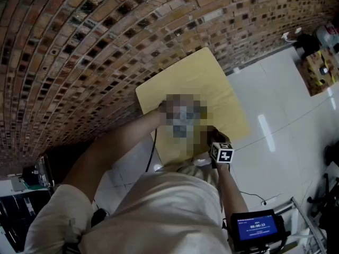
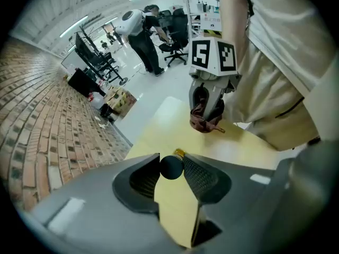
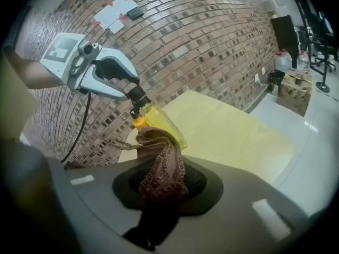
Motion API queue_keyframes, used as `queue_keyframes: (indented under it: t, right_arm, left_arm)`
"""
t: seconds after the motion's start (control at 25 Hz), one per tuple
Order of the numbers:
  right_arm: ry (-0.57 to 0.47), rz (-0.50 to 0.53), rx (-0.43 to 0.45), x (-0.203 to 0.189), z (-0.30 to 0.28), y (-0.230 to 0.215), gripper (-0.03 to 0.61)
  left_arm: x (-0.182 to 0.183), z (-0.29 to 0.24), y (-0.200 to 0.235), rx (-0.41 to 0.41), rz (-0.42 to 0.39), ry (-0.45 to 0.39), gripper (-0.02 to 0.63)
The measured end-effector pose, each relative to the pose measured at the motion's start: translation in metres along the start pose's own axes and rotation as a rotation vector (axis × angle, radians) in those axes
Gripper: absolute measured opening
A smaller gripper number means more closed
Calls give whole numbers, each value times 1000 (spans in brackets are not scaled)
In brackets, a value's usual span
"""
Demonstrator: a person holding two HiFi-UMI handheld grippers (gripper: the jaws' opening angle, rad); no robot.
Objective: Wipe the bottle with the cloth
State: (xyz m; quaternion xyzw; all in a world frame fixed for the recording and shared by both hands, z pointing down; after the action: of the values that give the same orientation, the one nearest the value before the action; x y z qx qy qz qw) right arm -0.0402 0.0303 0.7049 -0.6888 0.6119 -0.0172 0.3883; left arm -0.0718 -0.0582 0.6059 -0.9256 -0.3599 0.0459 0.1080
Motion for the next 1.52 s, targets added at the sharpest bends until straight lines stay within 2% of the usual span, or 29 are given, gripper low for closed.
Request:
queue_keyframes:
  t: [0.08,0.16,0.36,0.56,0.64,0.76,0.96,1.16,1.28,1.36,1.44,1.52]
  right_arm:
    - [-1,59,2,10,-4,4,78]
    - [8,123,-2,16,-9,8,78]
    - [17,242,-36,24,-23,14,78]
    - [-41,295,-71,49,-34,30,78]
    - [-68,291,-81,60,-35,37,78]
    - [-80,227,-57,64,-39,42,78]
    - [-42,88,-52,60,-55,19,78]
    - [63,68,-44,58,-73,0,78]
    - [154,26,-90,43,-93,-23,78]
    - [203,-36,-121,34,-102,-38,78]
    - [207,-83,-96,34,-102,-38,78]
    - [196,-85,-69,35,-93,-34,78]
  left_arm:
    - [1,-3,-1,18,-45,21,161]
    - [1,-5,3,33,-28,51,160]
    - [0,-7,18,49,257,112,152]
    - [-2,-6,28,66,519,152,146]
    - [-5,-6,32,66,623,158,146]
    - [-10,-6,39,73,740,160,143]
    - [-10,-5,39,66,762,162,138]
    - [-12,-2,41,46,829,120,133]
    - [-11,-2,42,43,845,127,133]
    - [-9,-2,42,40,858,123,137]
    - [-10,-2,42,41,876,106,143]
    - [-12,-1,42,46,890,72,151]
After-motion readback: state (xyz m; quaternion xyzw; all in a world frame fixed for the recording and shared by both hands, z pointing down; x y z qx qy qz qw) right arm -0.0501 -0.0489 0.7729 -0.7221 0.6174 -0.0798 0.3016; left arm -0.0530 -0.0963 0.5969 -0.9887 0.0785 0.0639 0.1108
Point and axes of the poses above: the fingertips, and each gripper's own axes: z backward along the fingers, y to its left, x out of its top, the point moved 2 cm from there along z, backward along the fingers, and after that the axes turned 9 degrees about y, right-handed, at the moved point
